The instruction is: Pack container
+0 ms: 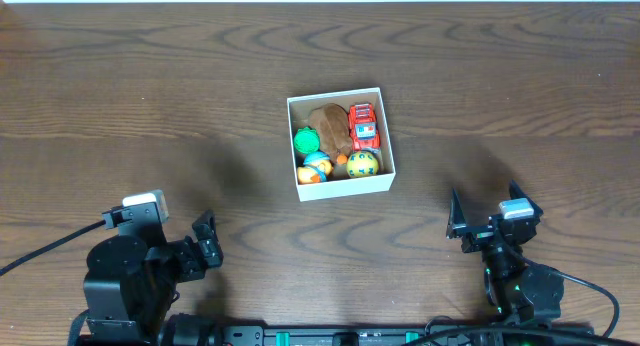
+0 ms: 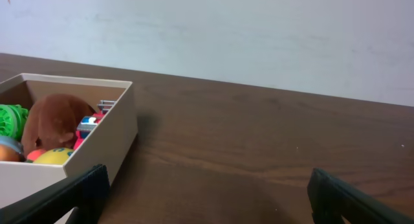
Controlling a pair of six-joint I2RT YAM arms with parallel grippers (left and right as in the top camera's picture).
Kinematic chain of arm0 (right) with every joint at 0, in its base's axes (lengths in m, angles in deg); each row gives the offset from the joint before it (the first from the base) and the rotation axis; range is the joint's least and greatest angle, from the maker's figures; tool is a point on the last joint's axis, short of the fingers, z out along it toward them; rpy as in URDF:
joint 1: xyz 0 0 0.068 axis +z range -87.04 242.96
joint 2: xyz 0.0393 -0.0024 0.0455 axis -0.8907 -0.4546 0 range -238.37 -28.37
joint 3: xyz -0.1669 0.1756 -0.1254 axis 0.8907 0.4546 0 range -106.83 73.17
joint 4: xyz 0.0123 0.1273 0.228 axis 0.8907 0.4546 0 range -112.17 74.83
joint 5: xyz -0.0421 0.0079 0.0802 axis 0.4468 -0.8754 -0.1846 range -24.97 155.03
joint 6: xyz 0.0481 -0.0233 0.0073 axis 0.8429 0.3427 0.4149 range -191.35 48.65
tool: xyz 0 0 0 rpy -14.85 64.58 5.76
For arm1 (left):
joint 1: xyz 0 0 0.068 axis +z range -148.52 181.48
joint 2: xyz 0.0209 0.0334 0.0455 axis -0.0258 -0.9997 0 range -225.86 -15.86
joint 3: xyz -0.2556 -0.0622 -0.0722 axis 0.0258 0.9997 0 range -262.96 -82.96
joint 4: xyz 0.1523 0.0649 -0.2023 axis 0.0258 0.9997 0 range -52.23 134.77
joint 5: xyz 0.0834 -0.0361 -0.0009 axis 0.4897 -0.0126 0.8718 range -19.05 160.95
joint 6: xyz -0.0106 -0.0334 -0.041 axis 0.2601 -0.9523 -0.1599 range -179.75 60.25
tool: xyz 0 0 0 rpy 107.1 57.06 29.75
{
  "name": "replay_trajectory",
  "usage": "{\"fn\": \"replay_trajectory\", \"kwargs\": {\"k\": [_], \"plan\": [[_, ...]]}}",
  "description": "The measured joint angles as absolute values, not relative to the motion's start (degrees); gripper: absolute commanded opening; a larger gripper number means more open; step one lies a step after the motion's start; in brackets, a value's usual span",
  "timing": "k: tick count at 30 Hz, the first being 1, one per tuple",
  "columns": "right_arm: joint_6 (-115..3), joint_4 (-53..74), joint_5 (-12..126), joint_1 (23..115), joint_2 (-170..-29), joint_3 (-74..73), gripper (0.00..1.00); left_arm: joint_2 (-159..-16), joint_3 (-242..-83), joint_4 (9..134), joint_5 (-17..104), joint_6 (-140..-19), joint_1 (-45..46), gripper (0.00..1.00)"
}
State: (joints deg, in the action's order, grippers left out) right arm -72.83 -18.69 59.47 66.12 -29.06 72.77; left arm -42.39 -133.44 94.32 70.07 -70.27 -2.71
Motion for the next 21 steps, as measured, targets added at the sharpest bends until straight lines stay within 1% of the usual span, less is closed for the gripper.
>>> {"fn": "replay_trajectory", "kwargs": {"k": [16, 21], "plan": [[-72.8, -18.7, 59.5, 66.1, -29.1, 72.8, 0.99, -42.4, -133.4, 94.6, 70.4, -70.2, -2.7, 0.98], [-72.8, -18.7, 59.5, 66.1, -29.1, 72.8, 0.99, -40.6, -131.9, 94.7, 71.6, -69.4, -0.1, 0.98]]}}
